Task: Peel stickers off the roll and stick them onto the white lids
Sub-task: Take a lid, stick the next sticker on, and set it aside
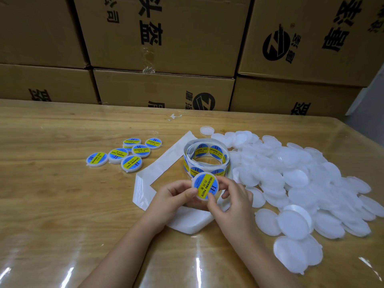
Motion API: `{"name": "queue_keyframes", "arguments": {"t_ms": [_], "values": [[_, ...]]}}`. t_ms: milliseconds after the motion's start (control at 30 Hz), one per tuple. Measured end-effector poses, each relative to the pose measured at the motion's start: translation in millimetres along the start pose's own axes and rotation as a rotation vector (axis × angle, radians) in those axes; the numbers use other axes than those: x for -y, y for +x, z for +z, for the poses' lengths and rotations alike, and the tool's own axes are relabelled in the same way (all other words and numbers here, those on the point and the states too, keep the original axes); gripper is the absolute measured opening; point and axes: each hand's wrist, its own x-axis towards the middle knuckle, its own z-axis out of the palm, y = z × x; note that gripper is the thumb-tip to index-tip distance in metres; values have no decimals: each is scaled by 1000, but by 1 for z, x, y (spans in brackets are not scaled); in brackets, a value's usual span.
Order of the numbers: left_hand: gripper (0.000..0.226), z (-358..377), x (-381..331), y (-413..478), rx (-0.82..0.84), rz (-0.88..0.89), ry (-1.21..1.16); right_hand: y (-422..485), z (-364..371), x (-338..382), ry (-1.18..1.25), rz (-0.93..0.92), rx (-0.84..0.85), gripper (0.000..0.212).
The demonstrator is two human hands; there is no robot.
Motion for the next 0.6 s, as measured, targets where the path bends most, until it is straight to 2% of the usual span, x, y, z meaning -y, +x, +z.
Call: {"name": "queue_keyframes", "arguments": {"t_ms": [233, 333, 533, 600], "values": [[26, 0, 2, 3, -42, 23, 35, -2, -1, 1, 130, 90, -6, 24], [32, -1, 4, 3, 14, 11, -51, -3, -1, -1, 175, 146, 31, 24], [41, 0, 2, 3, 7, -28, -28, -4, -2, 1, 180, 183, 88, 15], [37, -1, 2, 3, 24, -29, -9, -5, -2, 2, 165, 168, 92, 13]]}}
